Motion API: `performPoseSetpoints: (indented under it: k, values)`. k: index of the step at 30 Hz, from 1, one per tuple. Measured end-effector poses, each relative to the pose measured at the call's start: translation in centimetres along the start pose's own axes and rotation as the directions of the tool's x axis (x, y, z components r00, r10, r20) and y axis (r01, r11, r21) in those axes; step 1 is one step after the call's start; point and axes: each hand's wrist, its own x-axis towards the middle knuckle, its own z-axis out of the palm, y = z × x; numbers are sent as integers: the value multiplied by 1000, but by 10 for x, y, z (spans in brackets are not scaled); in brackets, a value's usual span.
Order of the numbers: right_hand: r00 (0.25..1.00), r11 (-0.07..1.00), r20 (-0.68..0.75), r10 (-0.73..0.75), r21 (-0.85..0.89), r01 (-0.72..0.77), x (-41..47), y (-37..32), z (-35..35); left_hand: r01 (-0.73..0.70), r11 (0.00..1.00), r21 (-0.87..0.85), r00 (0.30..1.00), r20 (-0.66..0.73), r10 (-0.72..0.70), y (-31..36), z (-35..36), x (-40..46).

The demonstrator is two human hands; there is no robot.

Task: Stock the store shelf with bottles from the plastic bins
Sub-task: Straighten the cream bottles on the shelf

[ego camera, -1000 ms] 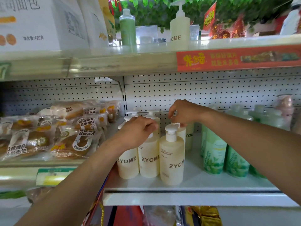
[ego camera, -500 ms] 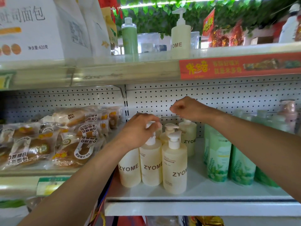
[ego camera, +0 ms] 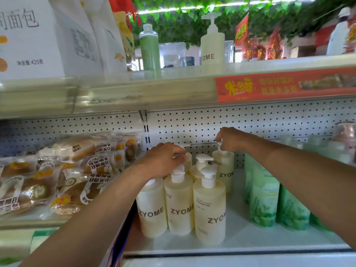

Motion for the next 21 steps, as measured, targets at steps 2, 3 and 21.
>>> performPoseSetpoints:
  k: [2,3,21]
  values:
    - [1000,1000,2,-13,-6,13,2,-3,1,-14,1000,-9,1000,-1,14,-1,0,-1]
    - [1000,1000,2,-24,4,24,4,-4,0,-22,1000,-10,1000,-2,22,-2,0,-2]
    - [988,957,-51,-145,248,153,13,-34,18,-30,999,-16,999,-13,30,-6,3,-1]
